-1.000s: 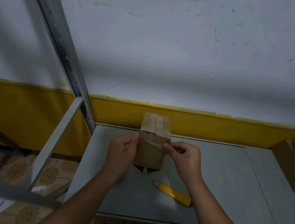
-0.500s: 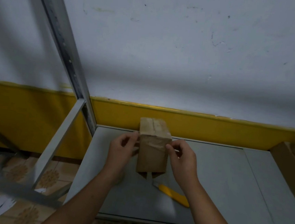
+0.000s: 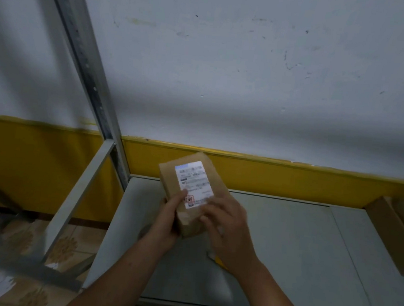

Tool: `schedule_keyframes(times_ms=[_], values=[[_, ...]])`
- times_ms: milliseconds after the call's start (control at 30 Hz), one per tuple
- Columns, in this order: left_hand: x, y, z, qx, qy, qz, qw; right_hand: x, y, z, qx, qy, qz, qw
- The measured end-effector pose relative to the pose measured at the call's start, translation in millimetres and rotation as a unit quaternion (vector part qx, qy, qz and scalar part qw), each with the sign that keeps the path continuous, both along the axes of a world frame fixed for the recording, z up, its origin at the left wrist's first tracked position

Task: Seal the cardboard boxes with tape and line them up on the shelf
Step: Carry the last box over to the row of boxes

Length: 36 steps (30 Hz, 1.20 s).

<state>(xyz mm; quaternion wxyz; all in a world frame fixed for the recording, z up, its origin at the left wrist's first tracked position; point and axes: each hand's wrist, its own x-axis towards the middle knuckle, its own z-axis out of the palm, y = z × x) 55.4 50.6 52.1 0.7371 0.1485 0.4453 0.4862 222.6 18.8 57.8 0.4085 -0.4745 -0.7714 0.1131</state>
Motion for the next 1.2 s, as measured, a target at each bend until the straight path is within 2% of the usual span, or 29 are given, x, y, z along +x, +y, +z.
schedule_keyframes(times_ms=[33, 67, 100, 167, 233, 267, 333, 433, 500, 600, 700, 833, 933, 1067, 1200], values=[[1.0, 0.1, -1.8, 0.013, -0.009, 0.03, 0.999, -0.7, -6.0, 2.1, -0.041, 0.102, -0.088, 0.99], [1.6, 0.6, -2.9, 0.029, -0.008, 0.056, 0.998, -1.1, -9.8, 3.2, -0.113, 0.214, -0.169, 0.955], [1.6, 1.4, -4.8, 0.044, -0.008, 0.077, 0.996, -1.7, -11.6, 3.0, -0.215, 0.314, -0.217, 0.899], [3.8, 1.4, -7.5, 0.069, -0.018, 0.076, 0.995, -0.5, -9.7, -1.6, -0.387, 0.427, -0.205, 0.791], [8.6, -2.8, -12.1, 0.096, -0.026, 0.02, 0.995, 1.7, -5.3, -5.3, -0.449, 0.49, -0.119, 0.738], [10.6, -5.9, -13.9, 0.107, -0.027, -0.015, 0.994, 2.2, -2.2, -2.1, -0.439, 0.516, -0.087, 0.73], [6.9, -8.2, -13.7, 0.117, -0.009, -0.069, 0.991, 9.4, 2.3, 4.6, -0.389, 0.523, -0.074, 0.754], [-12.4, -1.8, -5.3, 0.12, 0.106, -0.099, 0.982, 36.3, 1.2, 12.0, -0.336, 0.46, -0.086, 0.817], [-18.7, 7.0, 4.6, 0.13, 0.192, -0.106, 0.967, 55.1, -4.6, 17.7, -0.319, 0.423, -0.084, 0.844], [-2.9, 22.9, 19.5, 0.187, 0.314, -0.155, 0.918, 77.6, -15.8, 26.3, -0.283, 0.409, -0.108, 0.861], [28.1, 34.6, 30.2, 0.261, 0.381, -0.198, 0.865, 102.0, -33.7, 35.9, -0.245, 0.404, -0.169, 0.865], [78.1, 36.3, 42.9, 0.374, 0.316, -0.233, 0.84, 141.3, -77.1, 55.2, -0.2, 0.373, -0.245, 0.872], [129.4, 25.4, 54.4, 0.454, 0.268, -0.315, 0.789, 166.1, -121.0, 68.1, -0.165, 0.343, -0.315, 0.87], [200.6, -1.1, 49.9, 0.496, 0.227, -0.387, 0.743, 191.4, -184.6, 76.9, -0.128, 0.335, -0.415, 0.836], [264.4, -38.1, 48.7, 0.503, 0.174, -0.452, 0.716, 213.8, -238.7, 78.1, -0.09, 0.345, -0.491, 0.795]])
